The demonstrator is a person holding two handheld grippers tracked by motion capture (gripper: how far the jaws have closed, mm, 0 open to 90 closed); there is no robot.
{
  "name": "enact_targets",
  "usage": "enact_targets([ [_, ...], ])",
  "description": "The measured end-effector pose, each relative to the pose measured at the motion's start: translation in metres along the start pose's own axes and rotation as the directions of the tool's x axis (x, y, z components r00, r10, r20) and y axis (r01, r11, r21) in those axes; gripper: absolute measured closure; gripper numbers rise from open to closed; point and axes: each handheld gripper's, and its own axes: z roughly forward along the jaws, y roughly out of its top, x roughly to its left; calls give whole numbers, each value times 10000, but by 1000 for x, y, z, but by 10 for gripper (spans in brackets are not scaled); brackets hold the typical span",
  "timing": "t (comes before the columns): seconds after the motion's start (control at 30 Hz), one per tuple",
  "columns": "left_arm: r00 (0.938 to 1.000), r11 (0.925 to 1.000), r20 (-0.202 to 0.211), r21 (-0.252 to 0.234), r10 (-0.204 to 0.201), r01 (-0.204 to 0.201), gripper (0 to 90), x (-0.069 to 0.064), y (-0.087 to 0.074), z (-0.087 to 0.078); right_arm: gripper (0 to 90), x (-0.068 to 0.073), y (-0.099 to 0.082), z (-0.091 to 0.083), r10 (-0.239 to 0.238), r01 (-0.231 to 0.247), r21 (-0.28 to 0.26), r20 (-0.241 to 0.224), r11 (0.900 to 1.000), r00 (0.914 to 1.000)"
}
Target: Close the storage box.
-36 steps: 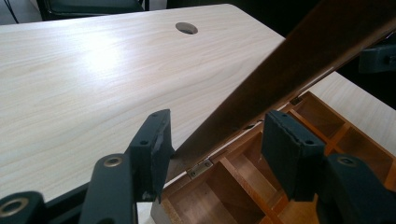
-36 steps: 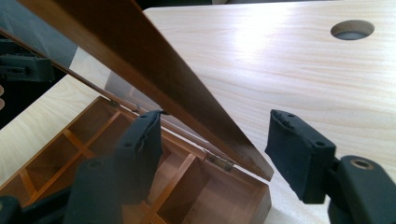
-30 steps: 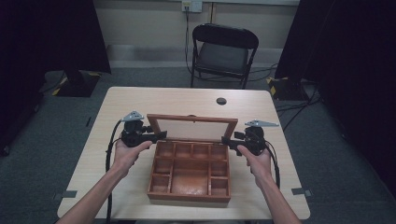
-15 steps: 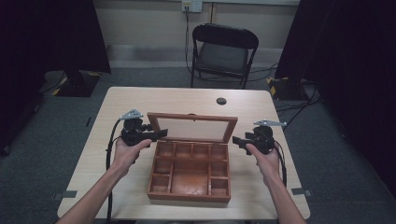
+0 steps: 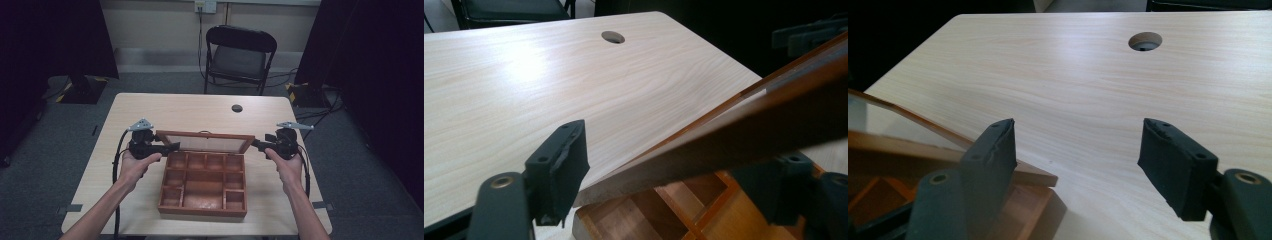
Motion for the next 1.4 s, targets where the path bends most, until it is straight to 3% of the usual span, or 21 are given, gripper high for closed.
enact_targets([
  [0.27,9996,9994,72,204,272,-273,178,-3,-4,-3,295,11,16,-15,-218,196,-408,-520,9990,9984],
  [0.37,9987,9967,180,651,482,-493,160,-3,-5,-1,289,17,22,-20,-271,238,-471,-715,9986,9971],
  [0.43,9987,9971,119,584,487,-493,164,-4,-5,-1,293,20,24,-22,-374,333,-508,-812,9982,9960],
  [0.47,9988,9978,87,466,477,-480,174,-5,-6,-2,318,28,29,-26,-577,522,-522,-1092,9973,9923],
  [0.5,9988,9978,87,466,477,-480,178,-5,-6,-2,318,28,29,-26,-577,522,-522,-1092,9973,9923],
  [0.53,9987,9982,249,400,441,-451,178,-6,-9,-2,341,37,35,-30,-746,668,-557,-1527,9962,9855],
  [0.6,9985,9976,257,493,484,-496,177,-6,-10,-3,350,40,37,-32,-821,735,-563,-1706,9957,9819],
  [0.63,9985,9972,225,542,504,-515,176,-8,-11,-3,383,52,42,-34,-1102,1009,-526,-2267,9935,9677],
  [0.67,9976,9960,211,589,660,-672,176,-10,-13,-4,377,57,45,-35,-1230,1144,-491,-2462,9922,9614],
  [0.8,9976,9969,459,564,526,-552,176,-14,-13,-4,372,80,51,-31,-1862,1903,-150,-2939,9816,9375],
  [0.83,9965,9953,423,623,715,-740,176,-16,-13,-5,372,80,51,-31,-1862,1903,-150,-2939,9816,9375],
  [0.87,9957,9960,564,485,728,-756,175,-19,-13,-7,424,92,54,-29,-2051,2183,6,-3397,9759,9179],
  [0.97,9955,9961,519,349,793,-811,171,-21,-15,-12,485,107,55,-27,-2378,2626,127,-3843,9648,8921],
  [1.0,9957,9962,486,309,794,-810,170,-21,-16,-12,506,112,56,-26,-2450,2757,173,-4077,9611,8796],
  [1.07,9953,9955,407,325,879,-892,159,-21,-17,-13,579,119,57,-23,-2337,2683,183,-4362,9632,8690],
  [1.13,9952,9957,448,300,866,-880,157,-20,-18,-13,628,125,56,-18,-2327,2848,404,-4731,9577,8497],
  [1.23,9960,9965,523,384,724,-744,156,-17,-23,-13,693,130,53,-12,-2258,2978,667,-5024,9523,8346],
  [1.27,9958,9961,514,410,764,-786,157,-17,-24,-14,710,131,52,-10,-2228,3011,717,-5169,9509,8265],
  [1.3,9957,9960,511,411,772,-793,157,-17,-24,-14,725,133,51,-8,-2177,3071,799,-5403,9483,8128],
  [1.4,9958,9961,517,408,756,-777,159,-17,-25,-14,768,138,48,-5,-2074,3208,981,-5814,9420,7867],
])
